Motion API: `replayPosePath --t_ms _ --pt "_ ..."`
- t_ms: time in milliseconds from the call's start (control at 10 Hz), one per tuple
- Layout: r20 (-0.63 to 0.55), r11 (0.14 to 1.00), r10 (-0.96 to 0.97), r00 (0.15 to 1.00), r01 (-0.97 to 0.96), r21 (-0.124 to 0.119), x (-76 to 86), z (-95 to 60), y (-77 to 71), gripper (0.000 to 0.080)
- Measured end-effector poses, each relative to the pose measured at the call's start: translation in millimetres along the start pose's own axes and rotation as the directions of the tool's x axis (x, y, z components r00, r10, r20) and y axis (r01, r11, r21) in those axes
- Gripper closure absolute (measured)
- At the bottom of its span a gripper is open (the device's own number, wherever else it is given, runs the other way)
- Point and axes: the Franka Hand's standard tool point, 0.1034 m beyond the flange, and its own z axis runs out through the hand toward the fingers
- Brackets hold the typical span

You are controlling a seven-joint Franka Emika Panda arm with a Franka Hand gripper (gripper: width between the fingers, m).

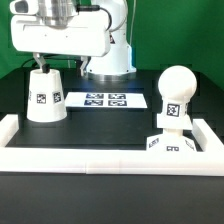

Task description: Assemble lamp

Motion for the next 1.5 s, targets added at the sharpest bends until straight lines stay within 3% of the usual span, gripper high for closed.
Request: replayPosePath --t_ms 500,600,700,800,900,1000,1100,1500 --pt "0.017 1.000 -0.005 1.000 0.005 -0.023 -3.7 15.8 3.4 0.0101" --pt "0.020 1.000 -0.005 1.000 0.006 -0.025 -4.5 17.3 3.6 0.0225" --pt "0.020 1.000 -0.005 1.000 0.006 -0.025 -4.4 17.3 3.6 0.0225" --pt "0.021 1.000 -0.005 1.000 0.006 -0.026 -4.6 17.6 3.7 0.0399" --pt "0.022 1.000 -0.005 1.000 0.006 -0.026 -4.9 18.1 3.9 0.0399" --pt "0.023 1.000 -0.005 1.000 0.006 -0.027 -5.1 18.5 4.0 0.0582" --pt "0.023 1.000 -0.005 1.000 0.006 -0.027 -5.1 18.6 4.0 0.0712" --pt "0.021 1.000 -0.006 1.000 0.007 -0.026 -4.3 17.8 3.3 0.0755"
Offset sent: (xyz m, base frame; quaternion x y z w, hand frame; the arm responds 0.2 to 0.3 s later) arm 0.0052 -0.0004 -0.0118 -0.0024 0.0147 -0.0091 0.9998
